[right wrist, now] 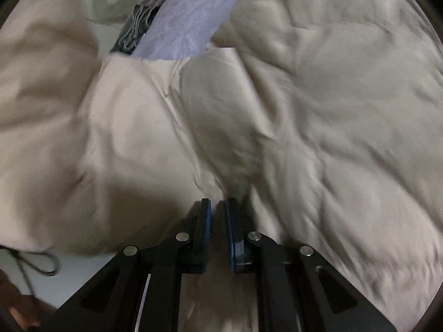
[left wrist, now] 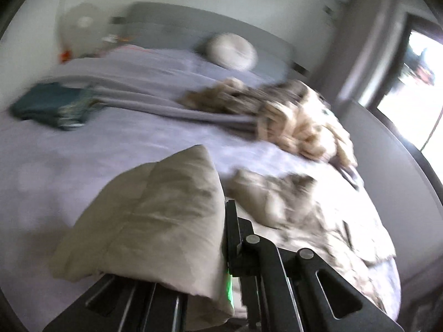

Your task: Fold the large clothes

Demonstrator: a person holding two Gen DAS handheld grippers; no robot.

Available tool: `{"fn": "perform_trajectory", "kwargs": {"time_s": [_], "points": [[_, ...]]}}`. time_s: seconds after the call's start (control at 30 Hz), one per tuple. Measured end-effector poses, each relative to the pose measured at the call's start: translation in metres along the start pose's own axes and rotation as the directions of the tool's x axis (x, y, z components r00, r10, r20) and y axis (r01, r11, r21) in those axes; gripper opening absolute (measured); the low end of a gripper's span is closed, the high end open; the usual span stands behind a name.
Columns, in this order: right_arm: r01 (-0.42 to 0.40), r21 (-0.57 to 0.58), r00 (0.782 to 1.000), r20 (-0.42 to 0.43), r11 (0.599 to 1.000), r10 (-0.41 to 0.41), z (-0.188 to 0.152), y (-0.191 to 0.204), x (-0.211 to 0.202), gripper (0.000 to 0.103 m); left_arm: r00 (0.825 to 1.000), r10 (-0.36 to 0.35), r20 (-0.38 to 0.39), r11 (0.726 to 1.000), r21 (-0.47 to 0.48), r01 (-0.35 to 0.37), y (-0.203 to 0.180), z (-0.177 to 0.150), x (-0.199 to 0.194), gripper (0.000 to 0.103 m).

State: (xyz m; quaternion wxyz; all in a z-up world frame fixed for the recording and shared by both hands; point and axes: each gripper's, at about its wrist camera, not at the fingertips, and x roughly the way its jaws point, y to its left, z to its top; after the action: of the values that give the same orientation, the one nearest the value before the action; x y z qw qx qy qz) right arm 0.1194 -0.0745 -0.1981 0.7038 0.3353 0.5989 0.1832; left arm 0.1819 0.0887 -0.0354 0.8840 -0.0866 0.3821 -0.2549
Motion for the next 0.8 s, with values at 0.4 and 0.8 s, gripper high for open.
{"fn": "perform_trajectory", "kwargs": {"time_s": [0.4,0.8], "points": [[0.15,0.209,0.937,0.282,0.966,-0.206,-0.046,-0.136,-0.196,0.012,0.951,0.08,-0.298,0.952,0.306,0.015,-0.13,-0.106,0.136,0.007],[0.216,0.206,0.923,0.276,0.954,-0.269,-0.051,-0.144,-0.223,0.013,0.951,0.171,-0.258,0.911,0.408,-0.053,-0.132,-0.141,0.096,0.103]]}}
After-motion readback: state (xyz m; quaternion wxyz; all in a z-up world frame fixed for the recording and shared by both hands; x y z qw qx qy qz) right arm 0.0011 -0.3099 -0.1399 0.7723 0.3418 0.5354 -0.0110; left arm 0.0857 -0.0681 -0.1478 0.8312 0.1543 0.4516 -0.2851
